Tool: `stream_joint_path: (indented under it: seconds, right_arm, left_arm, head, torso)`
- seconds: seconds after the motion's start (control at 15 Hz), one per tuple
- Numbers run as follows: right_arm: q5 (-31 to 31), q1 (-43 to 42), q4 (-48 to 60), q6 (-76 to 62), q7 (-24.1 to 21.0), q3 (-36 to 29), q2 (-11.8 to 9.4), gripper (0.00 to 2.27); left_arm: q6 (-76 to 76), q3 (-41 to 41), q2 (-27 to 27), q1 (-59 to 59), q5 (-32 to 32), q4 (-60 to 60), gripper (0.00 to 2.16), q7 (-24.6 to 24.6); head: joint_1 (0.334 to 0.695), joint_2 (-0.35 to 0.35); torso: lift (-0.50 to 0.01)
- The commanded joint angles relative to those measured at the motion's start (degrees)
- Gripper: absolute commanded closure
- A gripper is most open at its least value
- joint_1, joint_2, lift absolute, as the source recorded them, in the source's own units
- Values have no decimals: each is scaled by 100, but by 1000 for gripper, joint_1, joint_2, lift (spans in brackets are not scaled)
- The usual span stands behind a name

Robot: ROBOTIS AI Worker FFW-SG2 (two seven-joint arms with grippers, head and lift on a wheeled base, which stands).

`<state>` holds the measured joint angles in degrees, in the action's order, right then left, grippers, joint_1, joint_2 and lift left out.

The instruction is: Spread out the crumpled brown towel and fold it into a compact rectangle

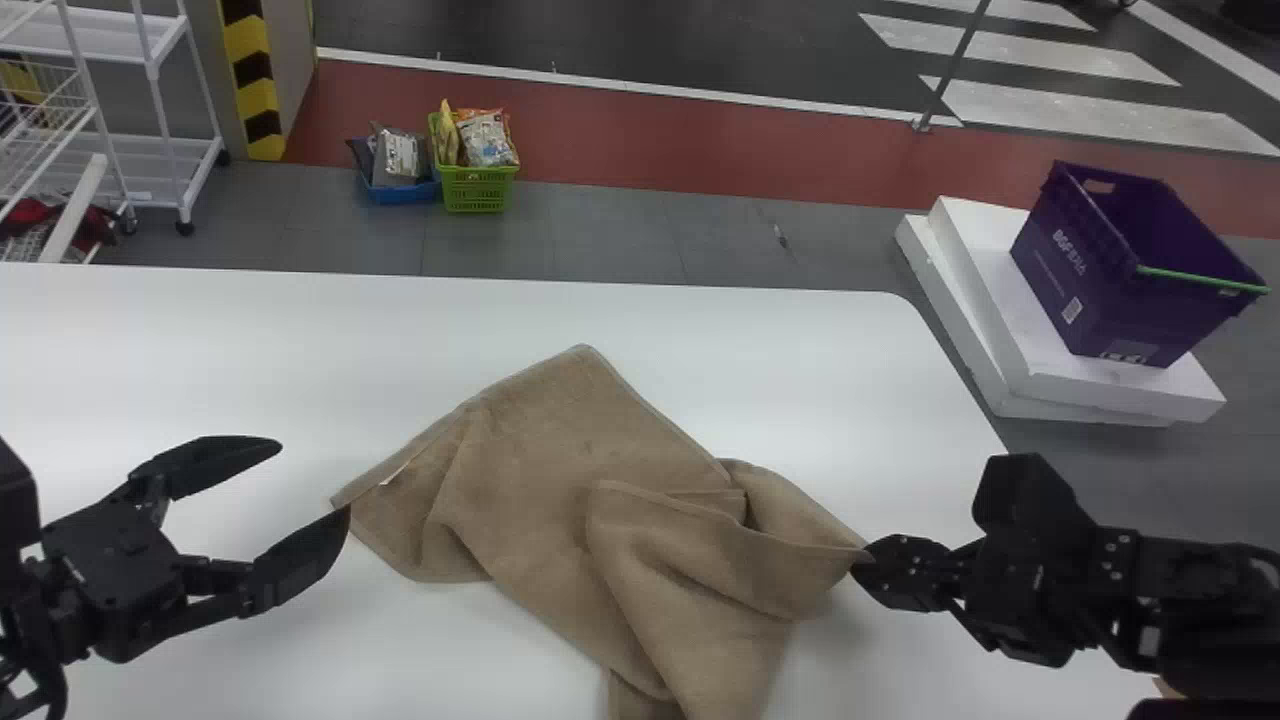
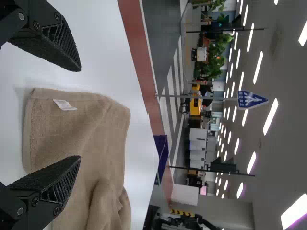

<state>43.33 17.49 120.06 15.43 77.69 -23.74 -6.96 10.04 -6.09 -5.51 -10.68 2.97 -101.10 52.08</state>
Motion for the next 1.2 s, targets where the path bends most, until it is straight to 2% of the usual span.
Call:
stream_joint_path:
  seconds: [0.0,0.33,0.87,1.07,1.13]
  right_arm:
    - [0,0,0,0,63,45,28,1312]
    - [9,0,0,0,63,62,55,1312]
    - [-8,35,0,0,63,54,64,1312]
    - [-26,44,0,0,63,45,64,1312]
    - [-26,44,9,0,63,45,64,1312]
  left_arm:
    - [29,73,6,198,284,222,194,-5]
    - [346,328,15,593,582,600,208,31]
    - [733,653,33,997,960,1145,215,-22]
    - [733,644,24,1006,960,1198,282,-75]
    - [733,644,24,1006,960,1206,404,-75]
  head:
    - [695,-250]
    - [695,-243]
    - [695,-270]
    - [695,-269]
    - [695,-268]
  torso:
    - [-127]
    - [-127]
    - [-127]
    - [-127]
    - [-127]
